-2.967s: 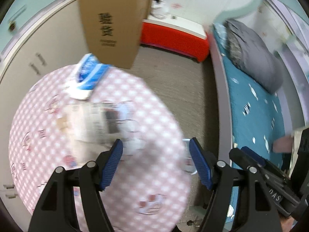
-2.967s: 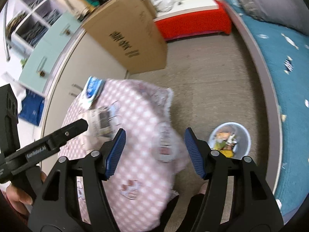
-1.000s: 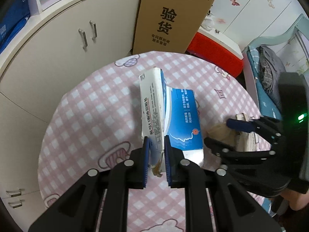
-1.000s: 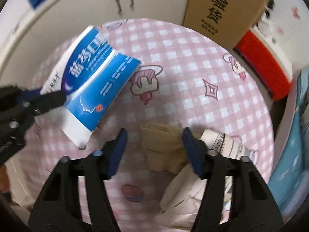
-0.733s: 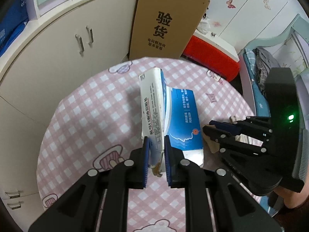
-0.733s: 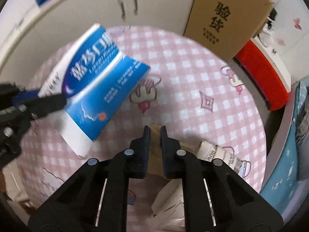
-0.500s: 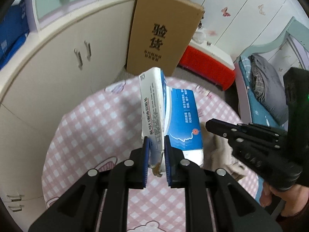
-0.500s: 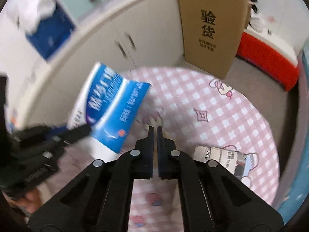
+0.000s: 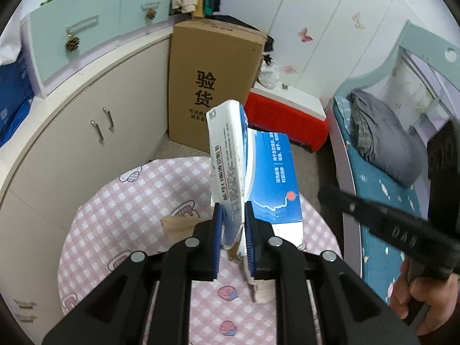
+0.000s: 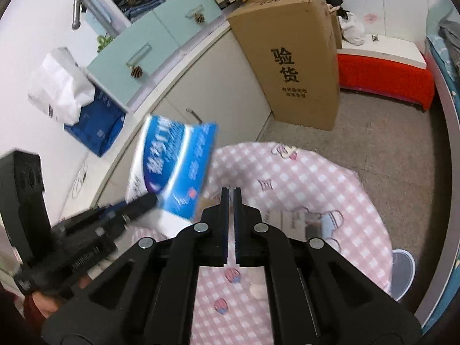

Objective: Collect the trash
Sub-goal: 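Grasp the tan paper with the right tool while the left tool holds the box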

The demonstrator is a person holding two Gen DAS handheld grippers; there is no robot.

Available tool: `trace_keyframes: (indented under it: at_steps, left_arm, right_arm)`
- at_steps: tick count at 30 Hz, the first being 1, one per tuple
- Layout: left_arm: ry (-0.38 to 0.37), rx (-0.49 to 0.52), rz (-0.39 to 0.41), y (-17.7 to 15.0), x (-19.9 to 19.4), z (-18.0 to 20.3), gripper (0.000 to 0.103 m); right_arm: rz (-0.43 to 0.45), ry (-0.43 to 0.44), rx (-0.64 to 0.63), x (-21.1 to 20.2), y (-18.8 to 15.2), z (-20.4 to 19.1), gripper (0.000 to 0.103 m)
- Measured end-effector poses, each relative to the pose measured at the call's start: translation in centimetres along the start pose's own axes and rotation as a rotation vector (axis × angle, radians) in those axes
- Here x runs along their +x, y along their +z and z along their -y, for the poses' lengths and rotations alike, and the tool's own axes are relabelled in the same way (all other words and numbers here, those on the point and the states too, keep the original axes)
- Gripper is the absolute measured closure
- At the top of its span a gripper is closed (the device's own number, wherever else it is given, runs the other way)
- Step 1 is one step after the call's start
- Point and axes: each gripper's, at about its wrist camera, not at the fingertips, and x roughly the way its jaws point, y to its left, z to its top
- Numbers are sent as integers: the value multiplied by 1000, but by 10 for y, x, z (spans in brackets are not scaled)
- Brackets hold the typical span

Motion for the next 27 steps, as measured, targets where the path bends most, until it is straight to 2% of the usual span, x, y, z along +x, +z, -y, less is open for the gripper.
trace_keyframes:
  at_steps: [3,8,17,18,19,21,27]
  left_arm:
    - [30,-30,-7,-8,-2,-4,89]
    - [83,-88,-41,-25,3,-34,89]
    - [161,-162,-103,-39,20,-112,89]
    - [167,-167,-109,-40,23,-119,89]
    - [174,-169,-116,-40,26,-126,89]
    - [181,-176,-127,-40,33,-136,89]
    - [186,-182,-161,-41,46,-151,89]
  right_arm:
    - [-24,-10,-25,9,-7,-1,100]
    - [-78,-13,-40,40,-19,-8,99]
    - [-199,-55,-86,135,-22,-46,98]
    - [-216,-64,-88,147,-23,-49,88]
    - [-225,-70,-87,156,-24,-50,69]
    - [-219,-84,-93,169,-27,-55,49]
    - [-284,-129,-119,207,-37,-60,49]
